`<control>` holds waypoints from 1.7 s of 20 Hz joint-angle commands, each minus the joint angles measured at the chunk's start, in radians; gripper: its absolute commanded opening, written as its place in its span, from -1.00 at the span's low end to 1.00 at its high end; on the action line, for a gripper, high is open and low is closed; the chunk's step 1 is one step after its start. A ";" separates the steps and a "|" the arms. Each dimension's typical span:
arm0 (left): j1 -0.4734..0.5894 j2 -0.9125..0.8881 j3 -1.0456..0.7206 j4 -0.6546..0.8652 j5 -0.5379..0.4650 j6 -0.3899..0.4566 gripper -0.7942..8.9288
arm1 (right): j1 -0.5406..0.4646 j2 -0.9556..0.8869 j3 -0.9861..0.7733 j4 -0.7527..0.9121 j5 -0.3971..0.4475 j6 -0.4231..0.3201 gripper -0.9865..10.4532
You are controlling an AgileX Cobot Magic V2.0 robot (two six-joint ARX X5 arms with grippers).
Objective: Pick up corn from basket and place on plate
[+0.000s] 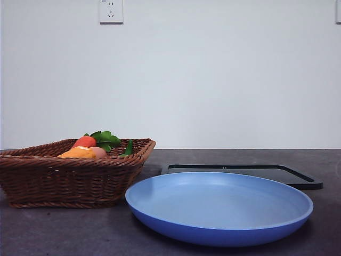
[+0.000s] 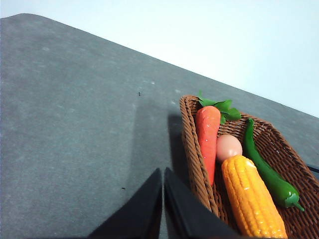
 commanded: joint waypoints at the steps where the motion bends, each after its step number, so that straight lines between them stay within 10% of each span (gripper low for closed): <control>1: 0.002 -0.002 -0.026 0.011 0.003 -0.012 -0.82 | -0.001 -0.002 -0.003 0.014 -0.001 0.025 -0.82; 22: 0.002 0.060 0.222 -0.088 0.083 -0.134 -0.82 | 0.000 0.035 0.221 -0.071 -0.043 0.230 -0.82; 34: 0.002 0.348 0.561 -0.377 0.311 0.103 -0.82 | 0.000 0.319 0.584 -0.499 -0.315 0.124 -0.82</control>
